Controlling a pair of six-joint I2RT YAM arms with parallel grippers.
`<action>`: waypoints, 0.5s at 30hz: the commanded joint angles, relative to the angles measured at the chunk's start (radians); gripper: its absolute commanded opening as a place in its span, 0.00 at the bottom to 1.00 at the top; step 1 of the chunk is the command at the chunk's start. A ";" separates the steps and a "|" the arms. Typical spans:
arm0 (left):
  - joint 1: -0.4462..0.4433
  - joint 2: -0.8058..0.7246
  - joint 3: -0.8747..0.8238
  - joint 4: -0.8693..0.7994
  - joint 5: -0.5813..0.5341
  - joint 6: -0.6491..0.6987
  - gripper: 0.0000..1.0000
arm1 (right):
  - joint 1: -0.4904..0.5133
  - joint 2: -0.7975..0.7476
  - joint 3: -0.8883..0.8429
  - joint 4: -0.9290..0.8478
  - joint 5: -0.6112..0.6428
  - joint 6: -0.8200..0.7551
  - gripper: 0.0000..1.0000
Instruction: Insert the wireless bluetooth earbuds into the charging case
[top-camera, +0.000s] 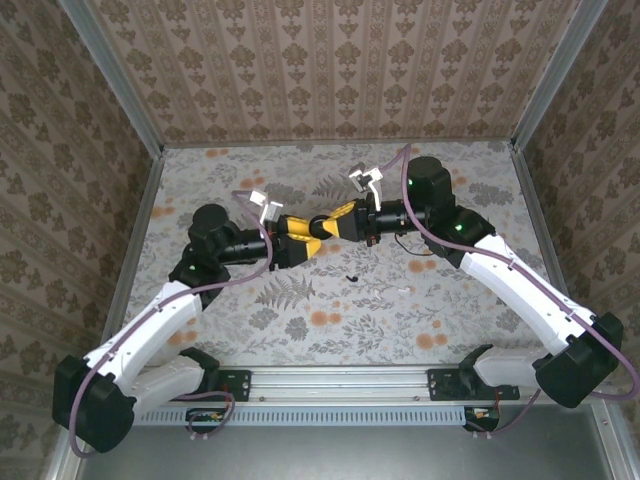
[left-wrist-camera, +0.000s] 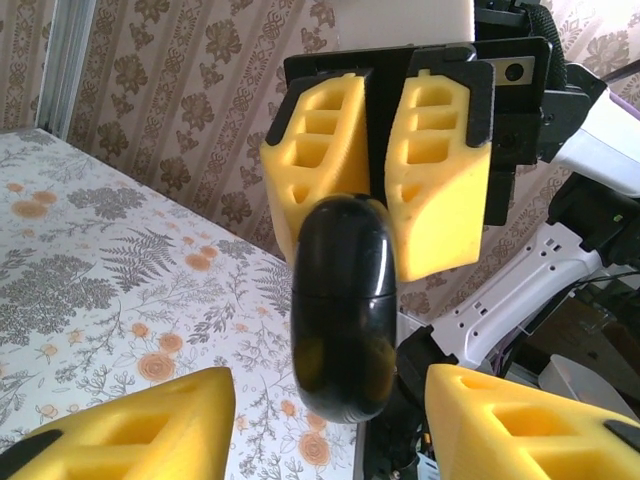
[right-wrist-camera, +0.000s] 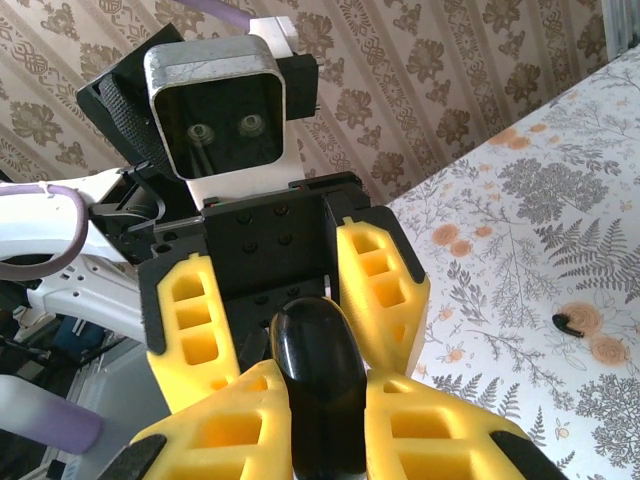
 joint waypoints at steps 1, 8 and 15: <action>-0.007 0.003 0.031 0.071 0.001 0.011 0.51 | 0.002 0.005 0.006 0.034 -0.044 0.016 0.03; -0.008 0.012 0.026 0.087 -0.016 -0.001 0.48 | 0.003 0.009 0.006 0.035 -0.048 0.018 0.03; -0.008 0.025 0.029 0.098 -0.011 -0.008 0.35 | 0.004 0.020 0.005 0.044 -0.057 0.023 0.03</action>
